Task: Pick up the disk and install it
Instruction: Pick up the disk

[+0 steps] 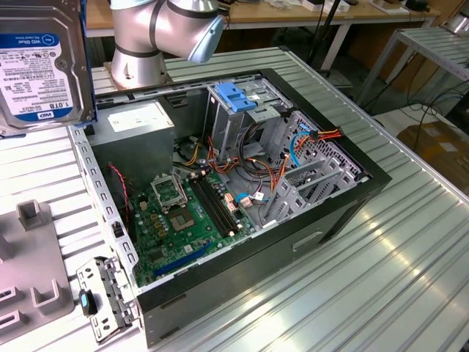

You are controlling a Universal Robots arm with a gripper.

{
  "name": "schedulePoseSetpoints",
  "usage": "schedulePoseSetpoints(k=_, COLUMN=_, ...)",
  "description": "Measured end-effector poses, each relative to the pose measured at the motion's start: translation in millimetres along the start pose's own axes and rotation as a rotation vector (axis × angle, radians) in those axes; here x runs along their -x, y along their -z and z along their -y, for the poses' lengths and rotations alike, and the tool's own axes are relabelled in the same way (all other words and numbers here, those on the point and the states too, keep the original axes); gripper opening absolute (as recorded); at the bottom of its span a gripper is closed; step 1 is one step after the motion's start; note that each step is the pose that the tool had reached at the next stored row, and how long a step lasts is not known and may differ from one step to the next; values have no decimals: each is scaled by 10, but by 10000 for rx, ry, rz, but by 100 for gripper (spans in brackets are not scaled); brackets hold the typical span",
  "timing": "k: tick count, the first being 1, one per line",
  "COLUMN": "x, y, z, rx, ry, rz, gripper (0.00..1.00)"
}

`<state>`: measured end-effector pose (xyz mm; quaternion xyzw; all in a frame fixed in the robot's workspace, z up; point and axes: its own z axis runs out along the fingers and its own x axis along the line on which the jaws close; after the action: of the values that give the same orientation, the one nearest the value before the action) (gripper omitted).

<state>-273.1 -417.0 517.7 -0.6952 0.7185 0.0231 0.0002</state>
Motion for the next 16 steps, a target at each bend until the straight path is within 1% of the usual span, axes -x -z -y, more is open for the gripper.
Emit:
schedulePoseSetpoints(k=4, x=1, y=1, z=55, rx=0, ry=0, rz=0, gripper=37)
schedulePoseSetpoints(k=7, x=1, y=2, z=115, rx=0, ry=-1, rz=0, gripper=37)
schedulePoseSetpoints(k=9, x=2, y=3, z=166, rx=0, ry=-1, rz=0, gripper=37)
schedulePoseSetpoints(k=12, x=1, y=7, z=270, rx=1, ry=0, rz=-3, gripper=37)
schedulePoseSetpoints(k=15, x=-1, y=12, z=468, rx=-1, ry=0, rz=-1, gripper=37)
schedulePoseSetpoints(k=16, x=0, y=13, z=503, rx=-1, ry=-1, rz=-1, gripper=37)
